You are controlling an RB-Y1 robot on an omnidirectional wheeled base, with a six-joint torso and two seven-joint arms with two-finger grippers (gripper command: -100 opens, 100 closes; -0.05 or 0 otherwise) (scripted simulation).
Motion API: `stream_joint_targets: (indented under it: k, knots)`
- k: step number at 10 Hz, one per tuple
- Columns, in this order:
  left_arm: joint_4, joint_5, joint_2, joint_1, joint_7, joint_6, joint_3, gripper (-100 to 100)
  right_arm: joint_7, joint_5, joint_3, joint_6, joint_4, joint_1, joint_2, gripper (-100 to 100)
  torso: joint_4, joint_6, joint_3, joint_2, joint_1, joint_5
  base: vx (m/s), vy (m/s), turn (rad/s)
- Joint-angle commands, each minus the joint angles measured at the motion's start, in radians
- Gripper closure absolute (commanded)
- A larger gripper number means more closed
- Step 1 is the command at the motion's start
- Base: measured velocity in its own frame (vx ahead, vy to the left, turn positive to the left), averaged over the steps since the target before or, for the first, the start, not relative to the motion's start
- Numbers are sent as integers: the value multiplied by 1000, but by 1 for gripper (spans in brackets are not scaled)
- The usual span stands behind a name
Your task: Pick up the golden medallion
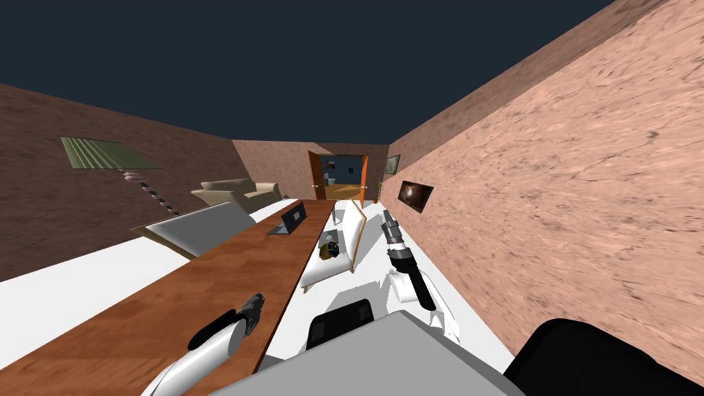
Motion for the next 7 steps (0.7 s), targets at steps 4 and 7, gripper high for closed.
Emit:
stream_joint_targets:
  k: [4, 7]
  knots:
    - [-28, 5, 2, 9, -2, 19, 3, 100, 0, 0, 0, 0, 0, 0, 0, 0, 0, 0, 0, 0, 0, 0, -3, -4, -1]
    - [-53, 9, 3, 18, -3, 35, 6, 100, 0, 0, 0, 0, 0, 0, 0, 0, 1, 0, 2, 3, -3, -1, -25, -23, 0]
